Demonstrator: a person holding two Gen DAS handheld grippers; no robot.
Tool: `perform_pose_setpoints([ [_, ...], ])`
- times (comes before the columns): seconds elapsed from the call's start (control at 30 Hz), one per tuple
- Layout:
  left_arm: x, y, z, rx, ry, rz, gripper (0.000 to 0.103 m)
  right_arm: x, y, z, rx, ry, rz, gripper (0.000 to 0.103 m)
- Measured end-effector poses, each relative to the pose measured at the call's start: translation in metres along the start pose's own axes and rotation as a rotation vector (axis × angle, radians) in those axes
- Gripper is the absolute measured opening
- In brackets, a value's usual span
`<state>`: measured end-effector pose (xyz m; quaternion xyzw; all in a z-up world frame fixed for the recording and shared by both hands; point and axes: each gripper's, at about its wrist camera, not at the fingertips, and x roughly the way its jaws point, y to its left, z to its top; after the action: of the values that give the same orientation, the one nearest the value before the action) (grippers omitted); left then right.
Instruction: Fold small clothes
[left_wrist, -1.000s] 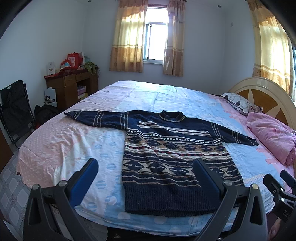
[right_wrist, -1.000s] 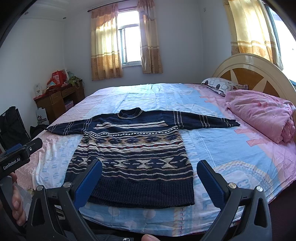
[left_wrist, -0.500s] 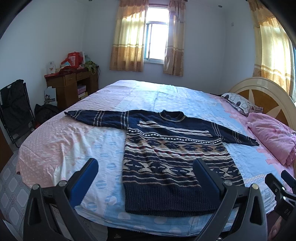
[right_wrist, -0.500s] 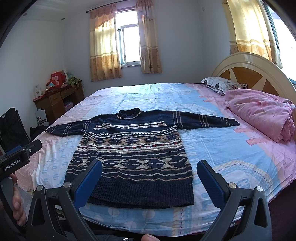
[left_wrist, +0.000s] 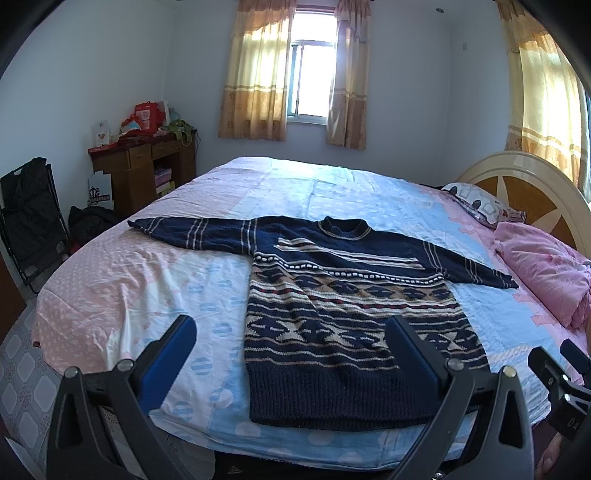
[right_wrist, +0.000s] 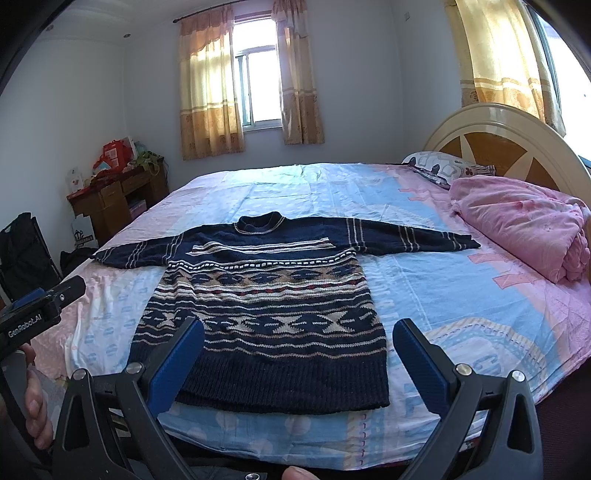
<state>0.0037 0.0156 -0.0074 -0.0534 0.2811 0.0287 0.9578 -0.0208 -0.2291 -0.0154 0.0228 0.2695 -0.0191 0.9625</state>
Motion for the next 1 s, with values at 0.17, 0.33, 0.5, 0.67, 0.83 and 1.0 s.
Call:
perform_pose_setpoints([
  [0.17, 0.004, 0.001, -0.004, 0.004, 0.014, 0.001, 0.103, 0.004, 0.000, -0.001, 0.003, 0.010, 0.004, 0.102],
  [0.33, 0.014, -0.002, -0.003, 0.025, 0.021, 0.020, 0.103, 0.011, -0.003, 0.000, 0.001, 0.009, 0.005, 0.102],
  [0.5, 0.036, -0.002, 0.000, 0.078, 0.034, 0.064, 0.103, 0.029, -0.008, 0.002, -0.026, 0.013, -0.003, 0.102],
  [0.67, 0.065, 0.003, 0.005, 0.117, 0.066, 0.116, 0.103, 0.053, -0.019, 0.006, -0.035, 0.027, -0.023, 0.102],
  [0.83, 0.101, 0.003, 0.009, 0.190, 0.108, 0.158, 0.103, 0.086, -0.037, 0.011, -0.029, 0.064, -0.046, 0.102],
  [1.0, 0.138, 0.000, 0.015, 0.232, 0.149, 0.172, 0.103, 0.127, -0.056, 0.015, -0.038, 0.107, -0.089, 0.102],
])
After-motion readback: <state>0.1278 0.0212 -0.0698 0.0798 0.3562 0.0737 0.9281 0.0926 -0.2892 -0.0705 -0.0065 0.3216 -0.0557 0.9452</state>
